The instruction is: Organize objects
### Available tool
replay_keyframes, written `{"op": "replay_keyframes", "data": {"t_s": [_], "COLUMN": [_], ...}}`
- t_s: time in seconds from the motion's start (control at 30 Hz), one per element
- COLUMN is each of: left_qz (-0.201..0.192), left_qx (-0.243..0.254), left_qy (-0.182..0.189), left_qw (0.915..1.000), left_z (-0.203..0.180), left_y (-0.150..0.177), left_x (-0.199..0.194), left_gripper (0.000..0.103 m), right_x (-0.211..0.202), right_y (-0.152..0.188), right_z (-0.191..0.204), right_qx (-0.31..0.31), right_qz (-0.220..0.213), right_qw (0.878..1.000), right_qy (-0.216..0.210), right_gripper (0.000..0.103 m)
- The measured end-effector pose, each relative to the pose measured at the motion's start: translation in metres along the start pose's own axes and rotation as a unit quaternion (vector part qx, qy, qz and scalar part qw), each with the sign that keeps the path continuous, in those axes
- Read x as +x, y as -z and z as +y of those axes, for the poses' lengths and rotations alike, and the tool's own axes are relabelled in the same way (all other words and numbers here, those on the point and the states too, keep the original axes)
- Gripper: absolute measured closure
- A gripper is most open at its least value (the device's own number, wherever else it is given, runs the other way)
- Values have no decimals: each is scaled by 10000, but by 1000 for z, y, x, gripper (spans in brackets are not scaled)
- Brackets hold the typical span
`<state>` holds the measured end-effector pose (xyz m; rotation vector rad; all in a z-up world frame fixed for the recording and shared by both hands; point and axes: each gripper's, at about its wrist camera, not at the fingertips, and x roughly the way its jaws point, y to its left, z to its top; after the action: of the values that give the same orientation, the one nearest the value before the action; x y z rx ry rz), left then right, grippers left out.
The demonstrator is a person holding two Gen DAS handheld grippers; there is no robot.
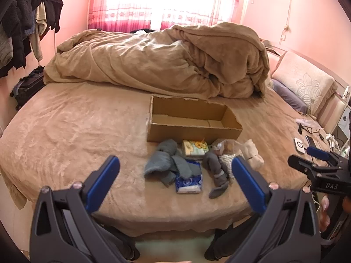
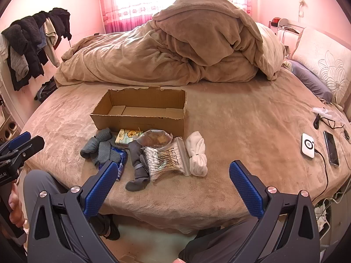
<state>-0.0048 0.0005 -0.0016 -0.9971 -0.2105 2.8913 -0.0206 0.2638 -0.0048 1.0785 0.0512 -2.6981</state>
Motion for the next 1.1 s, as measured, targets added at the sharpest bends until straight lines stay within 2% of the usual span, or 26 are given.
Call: {"op": "replay_keyframes", "data": {"t_s": [1.1], "left_qz": [15], "left_qx": [-27], "left_qy": [33], "left_qw": [10000], "left_z": [4], "left_y": [-2], "left_x": [7], "left_gripper": [1], "right_x": [3], "right_y": [-7], "right_z": [-4], "right_qx": [2], "right_qz": [6], "right_qw": [10000], "right_qy": [-27], "right_gripper": [0]}}
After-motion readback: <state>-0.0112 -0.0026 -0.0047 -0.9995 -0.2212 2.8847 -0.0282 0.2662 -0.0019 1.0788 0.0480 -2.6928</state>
